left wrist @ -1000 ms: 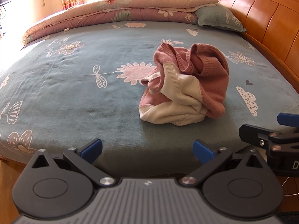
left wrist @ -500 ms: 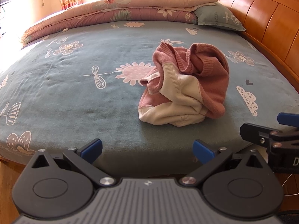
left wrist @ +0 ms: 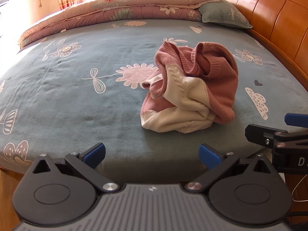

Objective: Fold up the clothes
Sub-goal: 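Move both open tools toward the crumpled pink sweater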

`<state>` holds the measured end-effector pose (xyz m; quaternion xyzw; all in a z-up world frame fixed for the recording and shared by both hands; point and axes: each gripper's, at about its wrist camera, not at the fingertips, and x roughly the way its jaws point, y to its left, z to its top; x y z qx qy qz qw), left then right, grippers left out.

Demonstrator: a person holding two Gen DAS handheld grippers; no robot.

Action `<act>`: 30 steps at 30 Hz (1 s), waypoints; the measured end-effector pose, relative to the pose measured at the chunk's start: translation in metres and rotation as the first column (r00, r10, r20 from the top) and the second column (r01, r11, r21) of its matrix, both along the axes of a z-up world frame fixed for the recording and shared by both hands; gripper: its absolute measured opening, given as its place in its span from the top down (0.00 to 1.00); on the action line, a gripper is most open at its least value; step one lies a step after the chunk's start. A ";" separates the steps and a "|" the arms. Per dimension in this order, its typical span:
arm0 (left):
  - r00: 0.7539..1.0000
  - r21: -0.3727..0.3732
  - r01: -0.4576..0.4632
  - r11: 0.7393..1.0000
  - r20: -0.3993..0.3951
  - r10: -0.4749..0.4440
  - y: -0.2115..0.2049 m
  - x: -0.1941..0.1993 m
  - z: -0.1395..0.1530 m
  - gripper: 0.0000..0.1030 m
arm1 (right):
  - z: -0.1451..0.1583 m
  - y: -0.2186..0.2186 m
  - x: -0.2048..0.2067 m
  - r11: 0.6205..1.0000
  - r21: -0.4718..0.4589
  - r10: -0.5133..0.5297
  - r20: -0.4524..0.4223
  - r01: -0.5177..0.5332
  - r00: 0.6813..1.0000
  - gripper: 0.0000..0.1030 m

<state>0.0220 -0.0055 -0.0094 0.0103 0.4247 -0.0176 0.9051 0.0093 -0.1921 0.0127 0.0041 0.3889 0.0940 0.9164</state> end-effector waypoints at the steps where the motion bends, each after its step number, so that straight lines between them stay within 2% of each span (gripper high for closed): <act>1: 1.000 0.001 0.002 1.000 -0.001 -0.002 0.000 0.002 0.000 0.01 | 0.000 0.000 0.002 1.000 -0.003 -0.001 0.000 0.001 1.000 0.00; 15: 1.000 -0.015 -0.004 1.000 -0.031 0.004 0.007 0.034 -0.016 0.01 | -0.012 -0.003 0.034 1.000 -0.010 -0.013 -0.008 0.013 1.000 0.00; 22: 1.000 -0.024 -0.005 1.000 -0.025 0.004 0.010 0.048 -0.022 0.01 | -0.025 -0.007 0.054 1.000 0.017 0.007 -0.005 -0.007 1.000 0.00; 30: 0.995 -0.048 -0.018 0.999 -0.104 0.013 0.016 0.076 -0.038 0.01 | -0.038 -0.012 0.085 1.000 0.009 -0.016 -0.051 0.016 0.999 0.00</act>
